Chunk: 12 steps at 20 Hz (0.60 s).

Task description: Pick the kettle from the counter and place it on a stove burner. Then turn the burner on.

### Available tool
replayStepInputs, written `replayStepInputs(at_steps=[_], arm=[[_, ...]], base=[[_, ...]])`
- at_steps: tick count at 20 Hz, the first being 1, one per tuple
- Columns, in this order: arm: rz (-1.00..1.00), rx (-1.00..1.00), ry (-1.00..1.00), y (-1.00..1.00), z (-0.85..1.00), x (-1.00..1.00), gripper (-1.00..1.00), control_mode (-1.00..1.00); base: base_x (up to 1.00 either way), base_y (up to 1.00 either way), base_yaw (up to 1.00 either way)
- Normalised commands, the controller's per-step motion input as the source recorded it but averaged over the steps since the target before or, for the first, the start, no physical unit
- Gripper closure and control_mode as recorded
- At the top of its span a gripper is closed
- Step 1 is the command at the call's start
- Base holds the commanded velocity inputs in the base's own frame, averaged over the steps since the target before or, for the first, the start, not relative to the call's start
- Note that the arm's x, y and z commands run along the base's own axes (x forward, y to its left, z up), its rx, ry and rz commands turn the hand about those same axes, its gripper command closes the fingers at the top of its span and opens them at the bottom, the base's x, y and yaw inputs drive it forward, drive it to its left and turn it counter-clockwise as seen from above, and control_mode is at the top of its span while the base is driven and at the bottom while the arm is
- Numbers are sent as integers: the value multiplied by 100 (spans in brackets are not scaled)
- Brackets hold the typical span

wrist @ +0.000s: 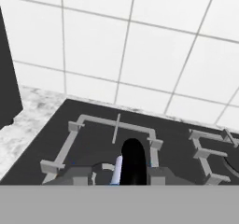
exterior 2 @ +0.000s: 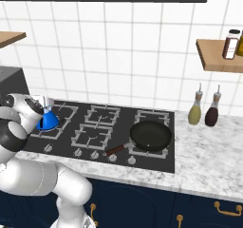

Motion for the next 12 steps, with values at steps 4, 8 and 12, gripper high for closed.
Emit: replayStepInputs(at_steps=[4, 8, 12], arm=[[0, 0, 3, 0, 0, 0, -100, -100], [0, 0, 18, 0, 22, 0, -100, -100], [0, -4, 31, 13, 18, 0, -100, -100]], base=[[0, 0, 0], [0, 0, 0], [0, 0, 0]])
